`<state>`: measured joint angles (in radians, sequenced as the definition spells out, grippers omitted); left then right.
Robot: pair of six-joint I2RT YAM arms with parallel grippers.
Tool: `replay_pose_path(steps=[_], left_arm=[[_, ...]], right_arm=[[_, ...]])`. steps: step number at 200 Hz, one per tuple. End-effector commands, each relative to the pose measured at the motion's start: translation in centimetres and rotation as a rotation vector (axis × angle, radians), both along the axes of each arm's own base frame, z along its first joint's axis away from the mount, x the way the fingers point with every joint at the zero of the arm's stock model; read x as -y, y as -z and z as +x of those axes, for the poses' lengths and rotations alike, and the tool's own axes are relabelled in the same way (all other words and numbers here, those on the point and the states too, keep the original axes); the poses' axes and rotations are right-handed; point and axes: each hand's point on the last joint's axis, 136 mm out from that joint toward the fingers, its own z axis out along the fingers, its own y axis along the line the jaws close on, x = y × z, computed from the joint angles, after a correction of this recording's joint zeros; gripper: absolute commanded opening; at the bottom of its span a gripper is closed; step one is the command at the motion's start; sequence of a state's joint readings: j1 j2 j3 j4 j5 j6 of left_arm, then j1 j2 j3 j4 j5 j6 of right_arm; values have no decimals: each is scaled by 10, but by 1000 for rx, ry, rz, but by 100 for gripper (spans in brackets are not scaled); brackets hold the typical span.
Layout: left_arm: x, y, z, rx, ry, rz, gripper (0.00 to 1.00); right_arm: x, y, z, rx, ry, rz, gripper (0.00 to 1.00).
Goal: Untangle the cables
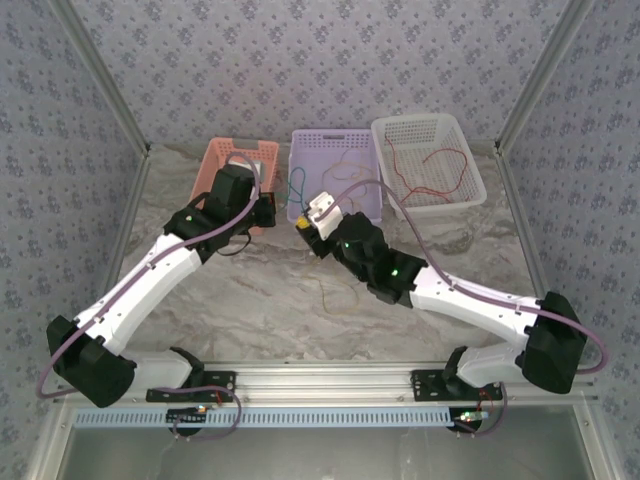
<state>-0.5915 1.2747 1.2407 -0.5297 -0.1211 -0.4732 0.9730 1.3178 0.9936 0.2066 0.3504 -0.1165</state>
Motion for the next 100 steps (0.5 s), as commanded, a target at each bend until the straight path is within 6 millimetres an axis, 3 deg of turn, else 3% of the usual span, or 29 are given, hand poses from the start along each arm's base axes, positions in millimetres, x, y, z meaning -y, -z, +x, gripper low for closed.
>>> replay_pose_path(steps=[1, 38, 78, 96, 100], left_arm=[[2, -9, -1, 14, 1, -8, 0], [7, -7, -3, 9, 24, -6, 0], [11, 0, -8, 0, 55, -2, 0], [10, -1, -7, -2, 46, 0, 0], [10, -1, -6, -2, 43, 1, 0]], right_arm=[[0, -12, 10, -11, 8, 44, 32], [11, -19, 14, -21, 12, 100, 0], [36, -38, 18, -64, -15, 158, 0], [37, -41, 7, -71, -74, 140, 0], [36, -39, 3, -70, -91, 128, 4]])
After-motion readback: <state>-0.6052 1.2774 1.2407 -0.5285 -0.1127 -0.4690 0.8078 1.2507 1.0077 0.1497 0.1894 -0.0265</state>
